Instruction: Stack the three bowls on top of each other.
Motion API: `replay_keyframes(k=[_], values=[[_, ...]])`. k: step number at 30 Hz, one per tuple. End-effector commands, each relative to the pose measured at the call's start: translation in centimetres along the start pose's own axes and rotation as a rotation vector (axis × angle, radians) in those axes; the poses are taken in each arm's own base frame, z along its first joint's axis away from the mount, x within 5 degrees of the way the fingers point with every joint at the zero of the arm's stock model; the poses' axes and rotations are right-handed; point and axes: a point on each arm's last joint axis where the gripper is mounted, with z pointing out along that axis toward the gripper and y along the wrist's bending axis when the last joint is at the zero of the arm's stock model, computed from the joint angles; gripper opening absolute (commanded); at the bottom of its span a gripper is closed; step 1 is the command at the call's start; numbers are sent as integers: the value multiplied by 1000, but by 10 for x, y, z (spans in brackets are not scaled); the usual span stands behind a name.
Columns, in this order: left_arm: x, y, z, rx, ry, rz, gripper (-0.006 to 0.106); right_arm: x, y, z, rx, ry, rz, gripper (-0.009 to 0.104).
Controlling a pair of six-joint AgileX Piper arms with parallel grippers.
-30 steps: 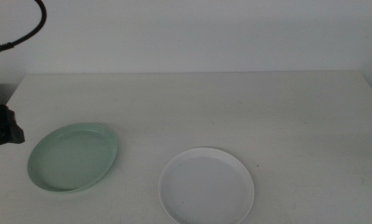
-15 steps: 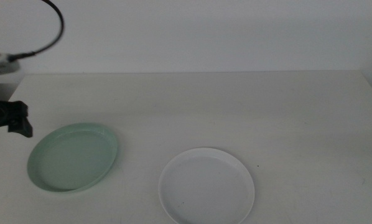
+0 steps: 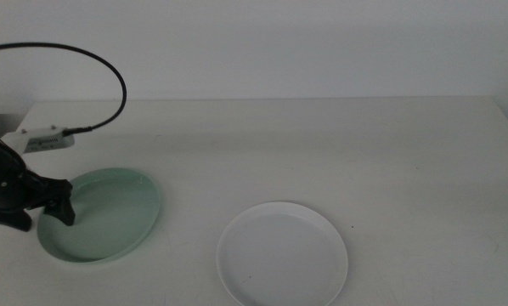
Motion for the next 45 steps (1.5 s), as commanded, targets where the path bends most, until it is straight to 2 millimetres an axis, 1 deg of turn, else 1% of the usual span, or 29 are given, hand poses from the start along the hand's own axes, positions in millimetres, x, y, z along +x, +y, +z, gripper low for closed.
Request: replay_keyframes(k=[1, 4, 8, 9, 11, 12, 15, 16, 17, 18, 20, 22, 23, 28, 32, 36, 41, 43, 44, 45], values=[[-10, -2, -15, 9, -81, -8, 72, -12, -2, -4, 24, -87, -1, 51], [-10, -2, -7, 25, -65, -25, 47, -12, -2, -4, 24, -87, -1, 51], [-9, -3, -6, 39, -49, -45, 4, -12, -2, -4, 25, -87, -1, 51], [-10, -4, -9, 39, -47, -43, 0, -12, -2, -4, 25, -87, -1, 51], [-9, -6, -18, 43, -52, -52, 0, -12, -2, -4, 25, -87, -1, 51], [-9, -11, -32, 54, -82, -48, 0, -12, -2, -4, 25, -87, -1, 51], [-6, -29, -60, 96, -121, -32, 0, -12, -2, -4, 25, -87, -1, 51], [-4, -38, -70, 114, -134, -17, 0, -12, -2, -4, 25, -87, -1, 51], [-2, -52, -81, 139, -149, 9, 0, -12, -2, -4, 25, -87, -1, 51], [-1, -62, -85, 155, -152, 32, 0, -12, -2, -4, 25, -87, -1, 51], [4, -92, -96, 193, -168, 105, 0, -12, -2, -4, 25, -87, -1, 51], [9, -121, -100, 226, -179, 178, 0, -12, -2, -4, 25, -87, -1, 51], [12, -140, -99, 247, -175, 221, 0, -12, -2, -4, 25, -87, -1, 51], [24, -200, -87, 300, -164, 312, 0, -12, -2, -4, 25, -87, -1, 51], [34, -236, -73, 324, -157, 369, 0, -12, -2, -4, 25, -87, -1, 51], [37, -252, -55, 330, -145, 370, 0, -12, -2, -4, 25, -87, -1, 51], [37, -262, -32, 338, -117, 355, 1, -12, -2, -4, 25, -87, -1, 51], [37, -263, -24, 331, -107, 354, 6, -12, -2, -4, 25, -87, -1, 51], [37, -263, -21, 329, -102, 353, 11, -12, -2, -4, 25, -87, -1, 51], [37, -263, -21, 328, -97, 354, 19, -12, -2, -4, 25, -87, -1, 51]])
